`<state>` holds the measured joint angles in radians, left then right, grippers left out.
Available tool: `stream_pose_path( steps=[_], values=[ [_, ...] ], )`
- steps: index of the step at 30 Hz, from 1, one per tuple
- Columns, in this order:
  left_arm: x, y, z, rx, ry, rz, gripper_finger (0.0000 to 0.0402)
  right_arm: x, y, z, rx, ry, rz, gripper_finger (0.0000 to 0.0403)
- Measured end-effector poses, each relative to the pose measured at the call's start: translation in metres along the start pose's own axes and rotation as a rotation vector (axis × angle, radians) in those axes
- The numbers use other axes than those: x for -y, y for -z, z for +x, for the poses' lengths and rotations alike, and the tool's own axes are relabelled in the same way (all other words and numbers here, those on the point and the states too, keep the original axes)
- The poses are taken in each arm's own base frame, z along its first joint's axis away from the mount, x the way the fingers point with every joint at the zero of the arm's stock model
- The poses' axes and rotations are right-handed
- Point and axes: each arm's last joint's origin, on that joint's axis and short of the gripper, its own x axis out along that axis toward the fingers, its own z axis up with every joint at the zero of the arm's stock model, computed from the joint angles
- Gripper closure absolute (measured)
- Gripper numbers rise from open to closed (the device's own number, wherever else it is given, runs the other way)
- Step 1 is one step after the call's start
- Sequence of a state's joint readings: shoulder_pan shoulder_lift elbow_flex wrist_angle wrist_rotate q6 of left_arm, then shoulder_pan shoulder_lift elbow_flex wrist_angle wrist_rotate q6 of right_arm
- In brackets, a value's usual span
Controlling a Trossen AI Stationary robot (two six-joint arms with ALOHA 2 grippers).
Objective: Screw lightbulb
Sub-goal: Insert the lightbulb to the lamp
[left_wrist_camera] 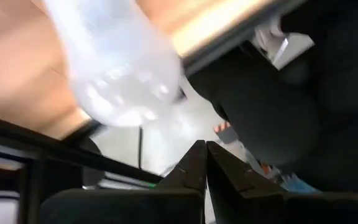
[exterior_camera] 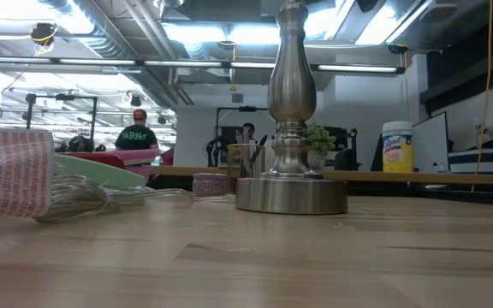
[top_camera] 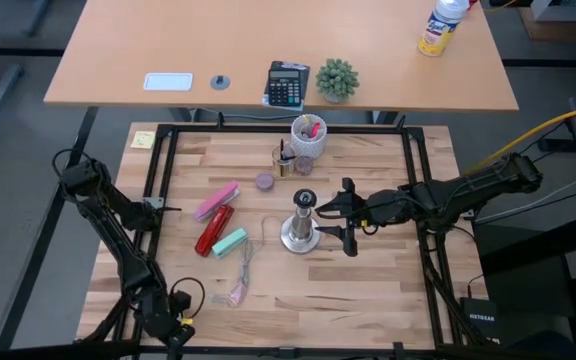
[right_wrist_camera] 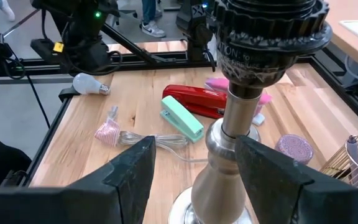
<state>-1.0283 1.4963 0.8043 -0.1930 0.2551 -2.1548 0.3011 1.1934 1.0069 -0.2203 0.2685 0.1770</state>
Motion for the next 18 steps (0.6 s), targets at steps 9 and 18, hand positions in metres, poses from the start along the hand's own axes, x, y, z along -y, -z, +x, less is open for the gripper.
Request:
stream_pose_path(
  steps=[9, 18],
  values=[
    [-0.008, -0.006, -0.001, 0.069, -0.078, -0.037, 0.04, 0.0, 0.0, 0.0, 0.001, 0.007, -0.002, 0.0176],
    [-0.017, -0.013, -0.002, 0.156, -0.15, -0.063, 0.04, 0.0, 0.0, 0.0, 0.001, 0.007, -0.003, 0.0176]
  ],
)
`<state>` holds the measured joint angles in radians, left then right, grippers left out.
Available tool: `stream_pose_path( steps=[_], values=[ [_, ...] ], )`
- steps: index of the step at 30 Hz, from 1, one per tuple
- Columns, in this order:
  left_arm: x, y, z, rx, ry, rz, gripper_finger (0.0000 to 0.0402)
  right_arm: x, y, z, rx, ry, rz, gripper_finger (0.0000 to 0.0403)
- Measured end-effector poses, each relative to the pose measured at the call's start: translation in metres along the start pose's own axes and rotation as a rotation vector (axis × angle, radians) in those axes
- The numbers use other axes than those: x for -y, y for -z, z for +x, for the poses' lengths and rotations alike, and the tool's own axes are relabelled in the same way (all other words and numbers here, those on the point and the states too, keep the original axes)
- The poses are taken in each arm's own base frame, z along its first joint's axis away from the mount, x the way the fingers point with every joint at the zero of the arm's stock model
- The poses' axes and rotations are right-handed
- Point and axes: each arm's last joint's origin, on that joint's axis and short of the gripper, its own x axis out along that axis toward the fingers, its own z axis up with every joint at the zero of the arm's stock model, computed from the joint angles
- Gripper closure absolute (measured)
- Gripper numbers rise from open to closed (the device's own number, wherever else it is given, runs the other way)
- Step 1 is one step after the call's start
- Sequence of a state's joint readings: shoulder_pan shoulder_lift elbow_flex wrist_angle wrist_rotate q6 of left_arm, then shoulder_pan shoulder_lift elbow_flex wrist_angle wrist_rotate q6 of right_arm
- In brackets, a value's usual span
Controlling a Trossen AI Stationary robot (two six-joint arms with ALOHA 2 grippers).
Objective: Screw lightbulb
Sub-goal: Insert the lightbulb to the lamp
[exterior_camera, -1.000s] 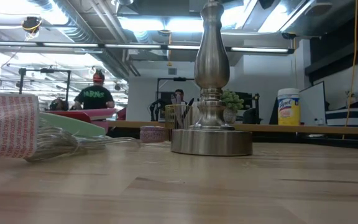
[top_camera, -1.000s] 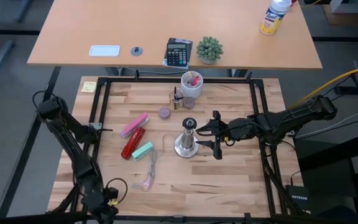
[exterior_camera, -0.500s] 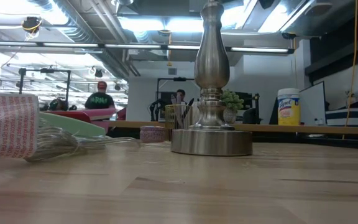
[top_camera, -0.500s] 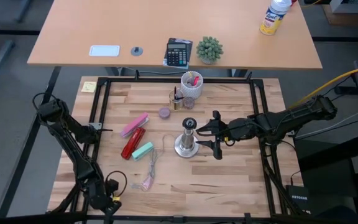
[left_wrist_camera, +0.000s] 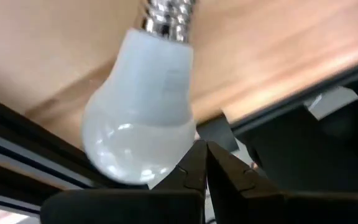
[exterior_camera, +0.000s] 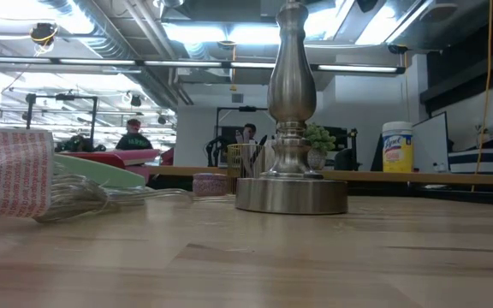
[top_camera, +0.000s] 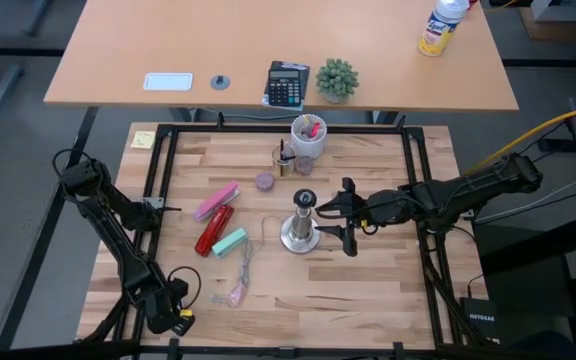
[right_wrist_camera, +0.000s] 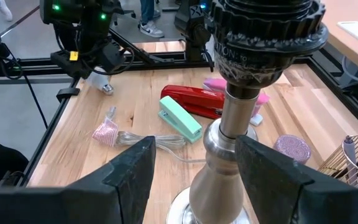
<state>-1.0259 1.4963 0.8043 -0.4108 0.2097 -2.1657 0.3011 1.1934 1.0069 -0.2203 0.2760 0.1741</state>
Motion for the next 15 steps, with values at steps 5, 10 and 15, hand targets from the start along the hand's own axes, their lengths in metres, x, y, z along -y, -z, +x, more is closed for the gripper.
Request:
stream_pose_path(
  steps=[5, 10, 15],
  values=[
    [-0.004, -0.008, -0.001, 0.06, -0.055, -0.03, 0.04, 0.0, 0.0, 0.0, 0.0, 0.0, -0.001, 0.0176],
    [-0.009, -0.02, -0.004, 0.133, -0.138, -0.05, 0.04, 0.0, 0.0, 0.0, 0.0, 0.0, -0.001, 0.0176],
    [-0.017, -0.035, -0.01, 0.248, -0.235, -0.059, 0.04, 0.0, 0.0, 0.0, 0.0, 0.0, -0.001, 0.0176]
  ],
)
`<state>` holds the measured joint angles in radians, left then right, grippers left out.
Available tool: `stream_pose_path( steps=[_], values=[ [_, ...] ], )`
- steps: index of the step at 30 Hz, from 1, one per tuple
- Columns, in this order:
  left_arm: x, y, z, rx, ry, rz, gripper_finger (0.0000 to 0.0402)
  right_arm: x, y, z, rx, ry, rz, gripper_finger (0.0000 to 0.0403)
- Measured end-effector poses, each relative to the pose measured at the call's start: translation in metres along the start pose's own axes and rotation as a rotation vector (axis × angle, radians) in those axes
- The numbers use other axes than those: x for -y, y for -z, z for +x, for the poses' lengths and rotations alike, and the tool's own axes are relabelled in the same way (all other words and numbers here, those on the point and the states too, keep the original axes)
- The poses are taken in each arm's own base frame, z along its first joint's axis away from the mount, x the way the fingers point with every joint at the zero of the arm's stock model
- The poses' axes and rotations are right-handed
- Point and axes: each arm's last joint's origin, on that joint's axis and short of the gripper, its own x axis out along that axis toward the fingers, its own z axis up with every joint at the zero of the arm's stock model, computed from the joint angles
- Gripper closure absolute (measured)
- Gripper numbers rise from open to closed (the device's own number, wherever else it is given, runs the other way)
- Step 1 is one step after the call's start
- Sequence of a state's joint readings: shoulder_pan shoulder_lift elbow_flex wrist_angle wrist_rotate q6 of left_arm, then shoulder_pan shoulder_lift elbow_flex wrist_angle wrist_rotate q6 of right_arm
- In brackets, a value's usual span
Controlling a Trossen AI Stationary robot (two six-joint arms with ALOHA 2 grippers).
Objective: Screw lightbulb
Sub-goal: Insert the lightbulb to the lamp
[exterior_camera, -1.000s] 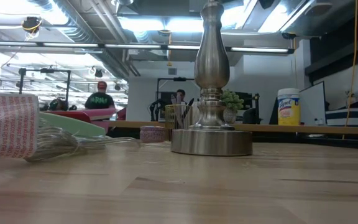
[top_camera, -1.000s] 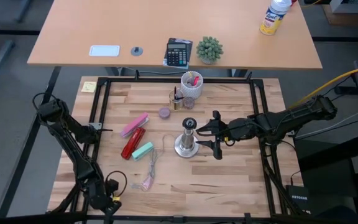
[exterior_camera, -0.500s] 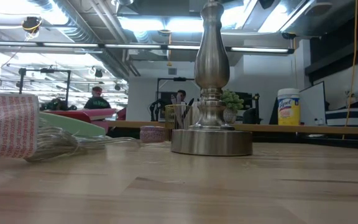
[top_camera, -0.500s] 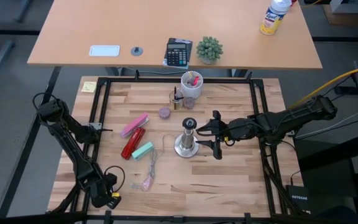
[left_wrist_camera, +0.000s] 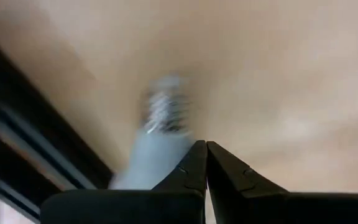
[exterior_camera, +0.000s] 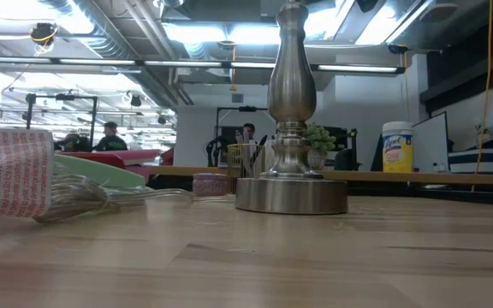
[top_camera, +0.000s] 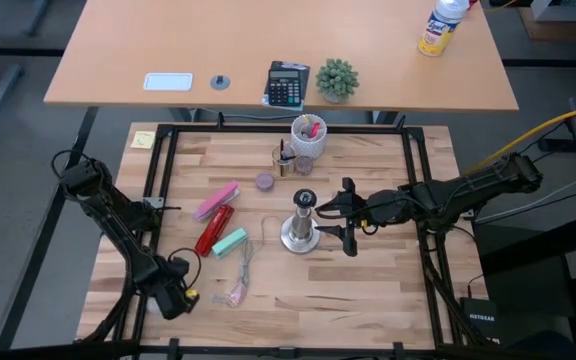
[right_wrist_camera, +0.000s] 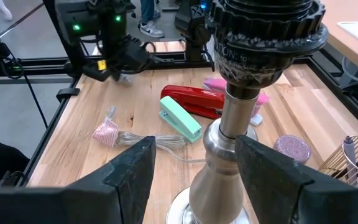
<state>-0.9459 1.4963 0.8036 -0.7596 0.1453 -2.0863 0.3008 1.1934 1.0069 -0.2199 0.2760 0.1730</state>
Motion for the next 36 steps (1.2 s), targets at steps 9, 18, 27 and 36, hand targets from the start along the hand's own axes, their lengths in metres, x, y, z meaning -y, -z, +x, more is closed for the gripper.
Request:
stream_pose_path(
  steps=[9, 18, 27, 36],
  values=[
    [0.002, -0.023, -0.012, 0.107, 0.021, 0.013, 0.04, 0.0, 0.0, 0.0, 0.001, 0.001, 0.0, 0.0176],
    [0.008, -0.008, -0.076, -0.058, 0.345, 0.309, 0.04, 0.0, 0.0, 0.0, 0.001, 0.001, 0.0, 0.0176],
    [-0.001, 0.03, -0.08, -0.189, 0.336, 0.36, 0.04, 0.0, 0.0, 0.0, 0.001, 0.002, 0.0, 0.0176],
    [-0.006, 0.049, -0.053, -0.172, 0.193, 0.313, 0.04, 0.0, 0.0, 0.0, 0.001, 0.003, -0.029, 0.0176]
  ],
)
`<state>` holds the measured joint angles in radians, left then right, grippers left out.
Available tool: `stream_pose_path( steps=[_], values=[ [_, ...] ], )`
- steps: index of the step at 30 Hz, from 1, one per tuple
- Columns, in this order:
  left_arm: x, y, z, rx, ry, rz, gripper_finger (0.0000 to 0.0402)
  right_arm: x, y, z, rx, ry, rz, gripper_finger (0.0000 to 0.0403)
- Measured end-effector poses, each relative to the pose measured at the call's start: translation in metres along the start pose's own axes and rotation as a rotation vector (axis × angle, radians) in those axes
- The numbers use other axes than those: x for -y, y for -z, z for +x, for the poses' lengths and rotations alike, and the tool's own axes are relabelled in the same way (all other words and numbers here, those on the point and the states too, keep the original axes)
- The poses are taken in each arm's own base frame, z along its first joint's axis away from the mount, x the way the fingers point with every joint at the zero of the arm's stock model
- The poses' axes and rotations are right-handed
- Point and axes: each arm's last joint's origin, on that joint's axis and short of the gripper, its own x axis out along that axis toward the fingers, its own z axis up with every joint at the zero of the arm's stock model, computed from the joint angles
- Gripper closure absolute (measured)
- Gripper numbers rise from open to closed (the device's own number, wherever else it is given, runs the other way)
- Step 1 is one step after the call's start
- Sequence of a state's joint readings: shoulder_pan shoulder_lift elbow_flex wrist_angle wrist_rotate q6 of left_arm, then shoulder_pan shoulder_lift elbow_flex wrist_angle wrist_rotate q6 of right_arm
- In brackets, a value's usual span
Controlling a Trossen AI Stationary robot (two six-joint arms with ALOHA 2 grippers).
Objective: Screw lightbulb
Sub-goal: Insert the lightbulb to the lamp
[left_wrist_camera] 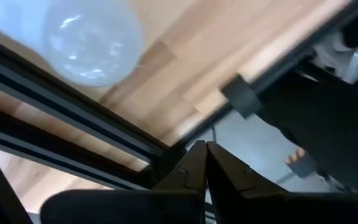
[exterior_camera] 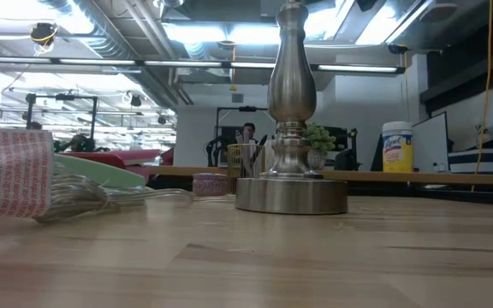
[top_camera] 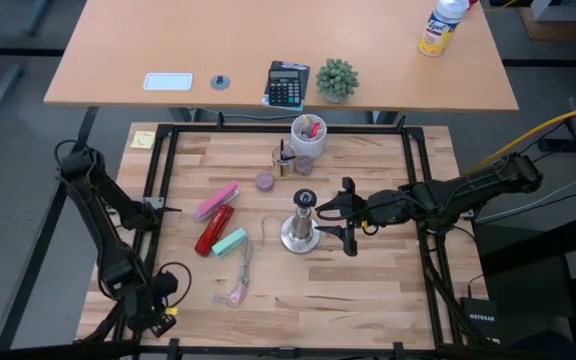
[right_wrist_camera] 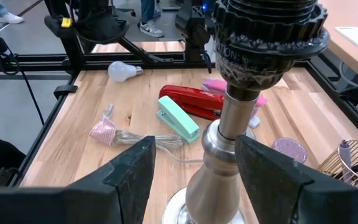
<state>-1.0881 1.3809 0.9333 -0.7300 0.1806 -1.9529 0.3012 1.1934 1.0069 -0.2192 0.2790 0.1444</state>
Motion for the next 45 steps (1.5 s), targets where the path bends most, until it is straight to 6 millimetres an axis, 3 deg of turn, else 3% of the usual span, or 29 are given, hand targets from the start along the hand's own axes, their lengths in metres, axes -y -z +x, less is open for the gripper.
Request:
stream_pose_path(
  steps=[9, 19, 33, 40, 45],
  values=[
    [-0.006, -0.009, 0.025, 0.085, -0.182, -0.045, 0.04, 0.0, 0.0, 0.0, 0.0, 0.0, -0.002, 0.0176],
    [-0.02, -0.021, 0.028, 0.198, -0.333, -0.105, 0.04, 0.0, 0.0, 0.0, 0.0, 0.001, -0.002, 0.0176],
    [-0.03, -0.069, 0.005, 0.556, -0.496, -0.184, 0.04, 0.0, -0.002, 0.0, 0.015, -0.001, -0.017, 0.0176],
    [-0.024, -0.088, -0.007, 0.667, -0.406, -0.206, 0.04, 0.0, -0.003, 0.0, 0.033, -0.004, -0.013, 0.0176],
    [-0.018, -0.087, -0.033, 0.633, -0.316, -0.139, 0.04, -0.001, -0.004, 0.0, 0.04, -0.005, -0.011, 0.0176]
  ],
)
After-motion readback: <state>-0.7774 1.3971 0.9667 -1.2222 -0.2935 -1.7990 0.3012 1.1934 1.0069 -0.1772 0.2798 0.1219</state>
